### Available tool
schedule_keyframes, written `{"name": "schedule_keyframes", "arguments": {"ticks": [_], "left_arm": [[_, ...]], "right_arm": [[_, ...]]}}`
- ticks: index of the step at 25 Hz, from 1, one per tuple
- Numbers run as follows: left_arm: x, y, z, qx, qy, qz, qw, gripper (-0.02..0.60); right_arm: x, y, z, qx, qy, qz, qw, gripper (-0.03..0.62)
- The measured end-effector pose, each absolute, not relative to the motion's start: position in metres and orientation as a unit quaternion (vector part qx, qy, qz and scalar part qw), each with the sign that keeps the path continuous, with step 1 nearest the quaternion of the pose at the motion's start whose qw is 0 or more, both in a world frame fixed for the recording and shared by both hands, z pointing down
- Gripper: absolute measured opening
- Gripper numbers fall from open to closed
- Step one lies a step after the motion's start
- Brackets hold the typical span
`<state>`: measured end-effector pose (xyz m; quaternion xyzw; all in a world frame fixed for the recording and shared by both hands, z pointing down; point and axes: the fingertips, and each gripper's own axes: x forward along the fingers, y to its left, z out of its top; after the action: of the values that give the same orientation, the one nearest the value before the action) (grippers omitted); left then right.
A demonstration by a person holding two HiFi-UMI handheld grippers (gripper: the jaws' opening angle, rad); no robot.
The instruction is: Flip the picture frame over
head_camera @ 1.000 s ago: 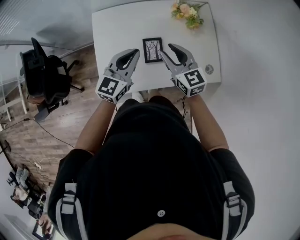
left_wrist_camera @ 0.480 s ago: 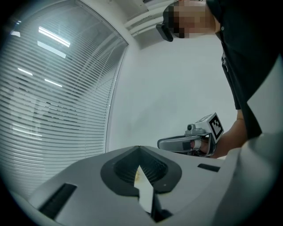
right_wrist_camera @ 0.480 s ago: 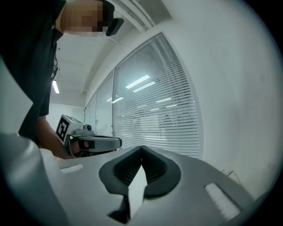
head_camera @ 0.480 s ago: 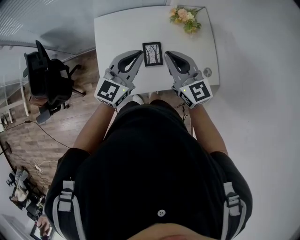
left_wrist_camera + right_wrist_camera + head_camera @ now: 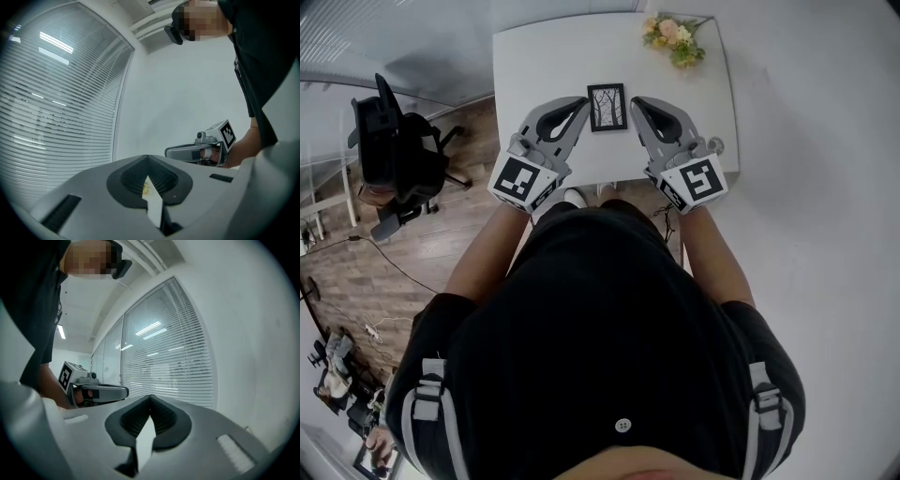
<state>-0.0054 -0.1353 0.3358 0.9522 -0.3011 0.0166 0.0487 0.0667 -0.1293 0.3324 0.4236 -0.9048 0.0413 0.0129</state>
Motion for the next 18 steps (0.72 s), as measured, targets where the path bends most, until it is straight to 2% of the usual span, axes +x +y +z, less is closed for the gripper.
{"name": "schedule_keyframes", "arguments": {"ticks": [18], "left_arm": [[-0.0122,-0.1393,0.3349,0.950,-0.308,0.013,0.049,0.005]], "right_arm": [[0.0563,-0.1321,0.3316,0.414,-0.910,0.033,0.023,0.009]]}}
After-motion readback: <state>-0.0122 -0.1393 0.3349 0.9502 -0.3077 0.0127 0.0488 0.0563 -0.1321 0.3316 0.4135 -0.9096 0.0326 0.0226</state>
